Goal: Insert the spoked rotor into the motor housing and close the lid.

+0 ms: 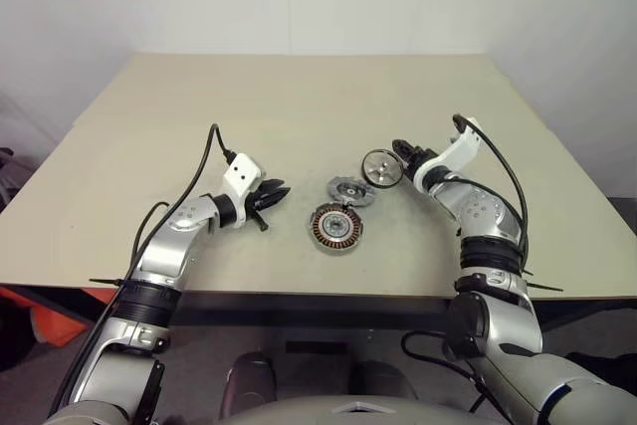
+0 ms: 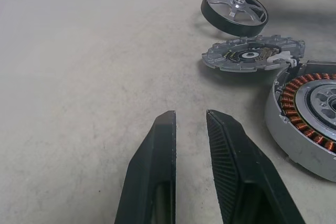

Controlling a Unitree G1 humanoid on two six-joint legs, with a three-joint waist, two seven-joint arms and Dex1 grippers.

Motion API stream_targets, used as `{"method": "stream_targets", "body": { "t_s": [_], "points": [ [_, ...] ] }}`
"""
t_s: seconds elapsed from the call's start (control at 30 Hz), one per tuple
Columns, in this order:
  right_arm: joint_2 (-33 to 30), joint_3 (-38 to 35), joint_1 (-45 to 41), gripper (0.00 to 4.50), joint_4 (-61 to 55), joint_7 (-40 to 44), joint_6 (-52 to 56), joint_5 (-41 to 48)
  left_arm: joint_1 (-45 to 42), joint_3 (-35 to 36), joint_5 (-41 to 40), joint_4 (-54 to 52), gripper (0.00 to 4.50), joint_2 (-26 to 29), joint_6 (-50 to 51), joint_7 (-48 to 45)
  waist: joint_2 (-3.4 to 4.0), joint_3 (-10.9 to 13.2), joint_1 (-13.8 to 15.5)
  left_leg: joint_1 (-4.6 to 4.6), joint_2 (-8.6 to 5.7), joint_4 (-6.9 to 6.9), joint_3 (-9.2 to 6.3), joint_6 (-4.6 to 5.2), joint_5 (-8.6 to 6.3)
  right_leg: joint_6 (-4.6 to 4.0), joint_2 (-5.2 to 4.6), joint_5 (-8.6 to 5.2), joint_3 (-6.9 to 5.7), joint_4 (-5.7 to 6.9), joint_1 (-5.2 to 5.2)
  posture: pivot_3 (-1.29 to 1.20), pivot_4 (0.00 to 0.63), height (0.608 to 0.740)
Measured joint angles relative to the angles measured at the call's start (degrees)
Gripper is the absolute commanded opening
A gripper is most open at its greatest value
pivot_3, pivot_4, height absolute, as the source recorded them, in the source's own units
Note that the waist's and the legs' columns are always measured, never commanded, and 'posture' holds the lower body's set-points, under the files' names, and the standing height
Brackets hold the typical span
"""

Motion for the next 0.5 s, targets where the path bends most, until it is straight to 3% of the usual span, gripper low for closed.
{"method": "stream_targets", "body": {
  "t_s": [0.5],
  "points": [
    [2.1,0.1,2.1,2.31,-2.7,-0.5,5.1,3.9,0.0,-0.4,0.1,0.0,1.0,0.3,0.0,-0.2,0.01,0.0,-0.1,0.03,0.01,-0.01,0.0,-0.03,0.02,0.0,0.0,0.0,0.0,0.01,0.0,0.0,0.0,0.74]
  ]
}}
